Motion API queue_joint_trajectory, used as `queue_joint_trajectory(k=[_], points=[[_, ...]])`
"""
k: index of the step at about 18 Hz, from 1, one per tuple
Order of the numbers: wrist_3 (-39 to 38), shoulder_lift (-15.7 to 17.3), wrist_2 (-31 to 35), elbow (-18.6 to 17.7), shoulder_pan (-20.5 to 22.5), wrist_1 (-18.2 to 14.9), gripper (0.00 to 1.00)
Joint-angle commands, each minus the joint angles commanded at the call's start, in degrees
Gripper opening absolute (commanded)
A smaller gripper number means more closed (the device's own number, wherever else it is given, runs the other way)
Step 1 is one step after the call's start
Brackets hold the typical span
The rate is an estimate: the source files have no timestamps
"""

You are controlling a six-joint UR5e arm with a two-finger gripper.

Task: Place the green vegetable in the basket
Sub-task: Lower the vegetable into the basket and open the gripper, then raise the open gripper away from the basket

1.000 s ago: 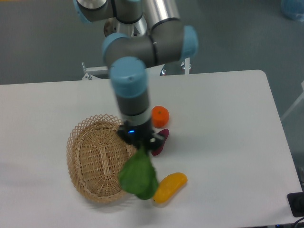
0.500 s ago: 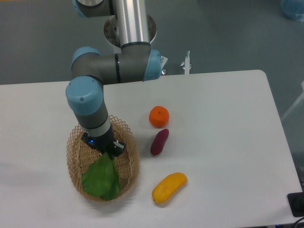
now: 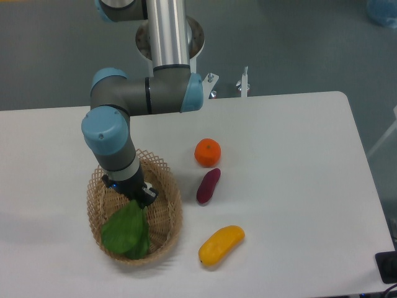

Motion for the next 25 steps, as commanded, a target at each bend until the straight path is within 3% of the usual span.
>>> queue_joint_trajectory(k=[2,3,5,10,16,21,25], points=[[0.09,0.09,0.09,0.00,0.00,-0.09,0.41],[0.26,0.09,0.35,0.00,0.00,-0.09,0.51],[0.26,0.09,1.14,0.26,0.00,0.09,0.98],[-0.17,1.14,2.29,0.70,0.09,0.00,1.00],[0.09,1.05,2.46,3.95,1.57,-0.26,1.00],[0.35,1.14,5.27,10.45,6.67,-1.23,1.00],[3.93,1.23,5.36,15.02,11.07,-4.82,1.00]])
